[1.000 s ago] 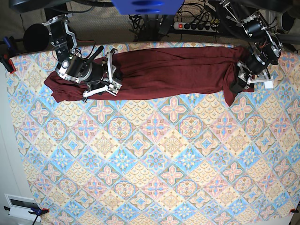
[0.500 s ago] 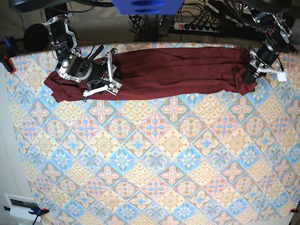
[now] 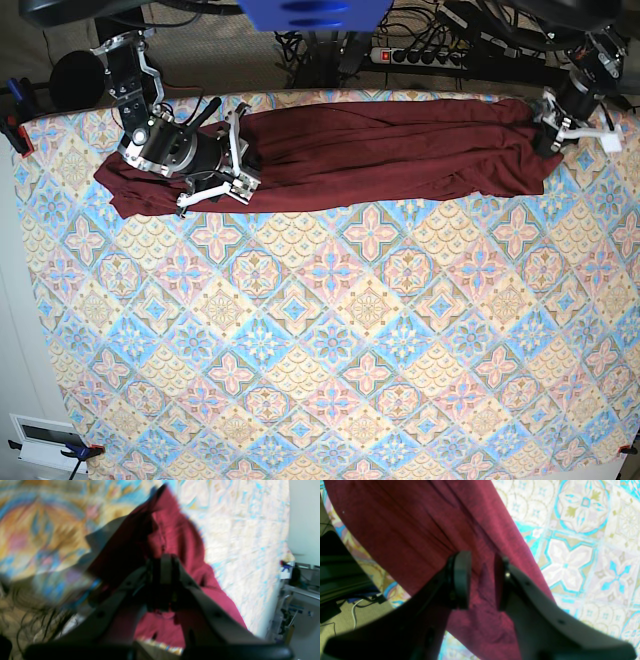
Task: Layout the t-shirt on the table in an organized manner, then fold the t-shirt properly
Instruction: 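Regrasp the band end with the left gripper and straighten it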
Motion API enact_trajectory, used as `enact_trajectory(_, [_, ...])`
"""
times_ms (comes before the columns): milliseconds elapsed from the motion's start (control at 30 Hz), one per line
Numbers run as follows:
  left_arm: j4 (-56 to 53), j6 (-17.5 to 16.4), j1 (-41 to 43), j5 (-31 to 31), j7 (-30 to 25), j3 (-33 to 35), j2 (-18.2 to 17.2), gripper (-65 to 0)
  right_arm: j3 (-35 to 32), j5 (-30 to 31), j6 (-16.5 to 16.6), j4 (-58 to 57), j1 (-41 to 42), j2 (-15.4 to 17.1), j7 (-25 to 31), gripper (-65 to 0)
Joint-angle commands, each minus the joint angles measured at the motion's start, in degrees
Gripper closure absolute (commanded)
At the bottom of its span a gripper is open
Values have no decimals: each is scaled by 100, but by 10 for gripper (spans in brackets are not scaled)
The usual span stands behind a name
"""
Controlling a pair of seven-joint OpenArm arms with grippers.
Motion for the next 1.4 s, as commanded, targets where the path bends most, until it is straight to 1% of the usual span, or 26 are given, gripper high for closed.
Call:
enact_trajectory(0, [96,-48,14,-126,7,130,-153,-9,24,53,-4,112,54,45,109,-155])
enact_trajectory(100, [96,-48,14,-178,7,297,-285,-47,24,53,-4,112,54,45,109,-155])
enact_trajectory(200, [158,-57,58,-486,7,261,-320,-90,24,53,-4,112,46,45,109,-155])
enact_trajectory(267, [263,-57,137,-829,7,-2,-434,-114,24,53,-4,112,46,45,109,-155])
enact_trajectory(333, [351,-57,146,-1075,16,-196,-434,-131,24,53,-4,121,46,45,109,-155])
enact_trajectory(433, [342,-48,172,-1093,16,-240,-478,-145,24,53,-4,121,54,45,109,-155])
enact_trajectory(533, [289,-39,260,-1093,16,-248,-654,-159,24,53,-4,121,63,45,109,-155])
enact_trajectory(600, [175,-39,331,-1093,16,-196,-856,-174,24,53,-4,121,63,45,109,-155])
enact_trajectory(733, [-62,-39,295,-1093,359,209,-1252,-234,24,53,-4,121,72,45,109,-155])
enact_trajectory(800, [-106,-48,295,-1093,332,270,-1357,-273,24,53,-4,121,72,45,109,-155])
enact_trajectory(900, [-177,-57,295,-1101,306,253,-1524,-311,24,53,-4,121,72,45,109,-155])
enact_trajectory(1100, [-889,-57,278,-1093,288,244,-1964,-315,24,53,-4,121,72,45,109,-155])
enact_trajectory(1200, [-1082,-48,137,-908,244,288,-2052,-318,24,53,-4,121,72,45,109,-155])
enact_trajectory(1300, [-1073,-57,-83,-222,262,297,-2052,-319,24,53,-4,121,72,45,109,-155])
enact_trajectory(1367, [-1082,-57,-232,94,262,552,-2052,-319,24,53,-4,121,72,45,109,-155])
